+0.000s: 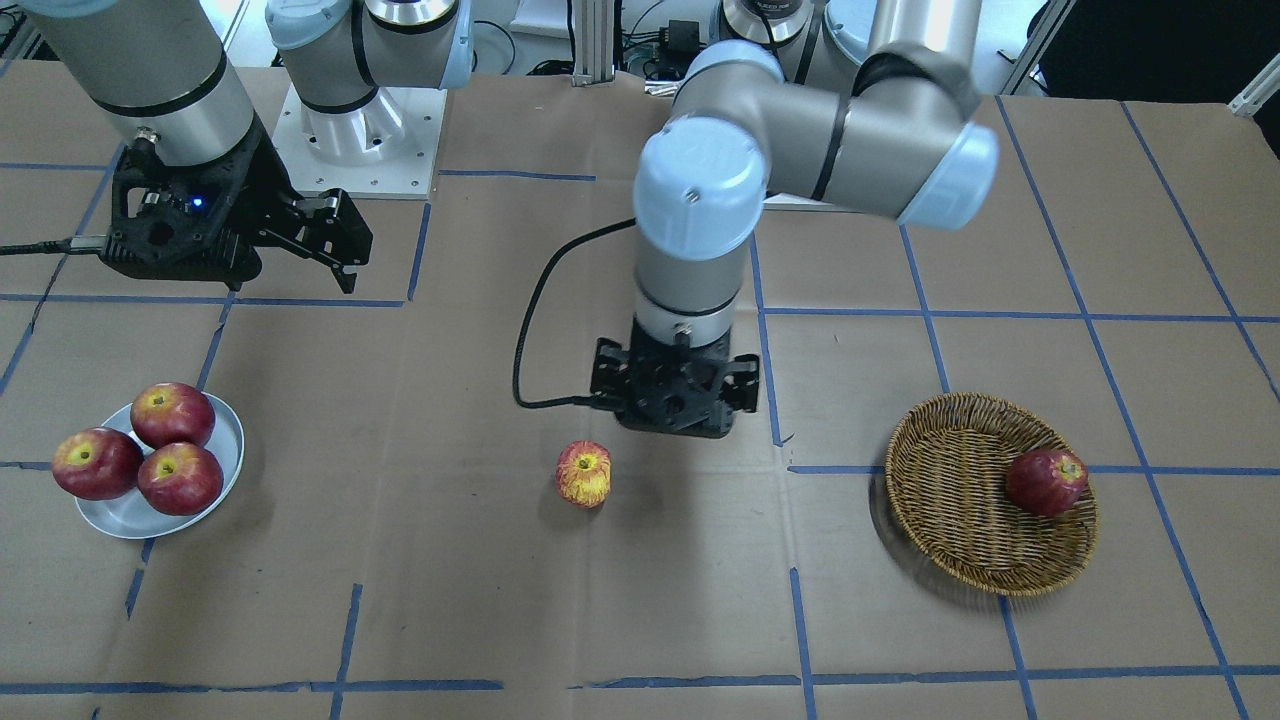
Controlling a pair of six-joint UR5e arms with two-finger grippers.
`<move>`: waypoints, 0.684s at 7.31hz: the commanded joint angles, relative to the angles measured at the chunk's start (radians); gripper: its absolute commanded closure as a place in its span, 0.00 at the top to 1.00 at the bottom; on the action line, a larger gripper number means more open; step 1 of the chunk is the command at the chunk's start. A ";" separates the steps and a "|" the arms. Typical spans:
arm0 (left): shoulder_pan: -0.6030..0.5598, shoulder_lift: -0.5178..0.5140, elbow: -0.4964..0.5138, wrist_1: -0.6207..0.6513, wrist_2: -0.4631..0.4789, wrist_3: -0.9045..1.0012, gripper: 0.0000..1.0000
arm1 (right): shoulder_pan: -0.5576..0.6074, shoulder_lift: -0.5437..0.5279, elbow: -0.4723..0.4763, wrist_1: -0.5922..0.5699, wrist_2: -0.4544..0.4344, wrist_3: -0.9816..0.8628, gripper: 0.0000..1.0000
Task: Transfer apple from basket to plate
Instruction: 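Set the apple on the table and withdraw the left gripper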
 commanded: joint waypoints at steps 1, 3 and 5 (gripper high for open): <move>0.143 0.198 -0.013 -0.224 -0.001 0.162 0.99 | 0.023 0.041 -0.002 -0.043 0.002 0.055 1.00; 0.275 0.277 -0.028 -0.265 -0.004 0.331 0.99 | 0.185 0.150 -0.024 -0.148 -0.013 0.197 1.00; 0.323 0.288 -0.013 -0.301 -0.010 0.353 0.99 | 0.297 0.298 -0.058 -0.297 -0.009 0.349 1.00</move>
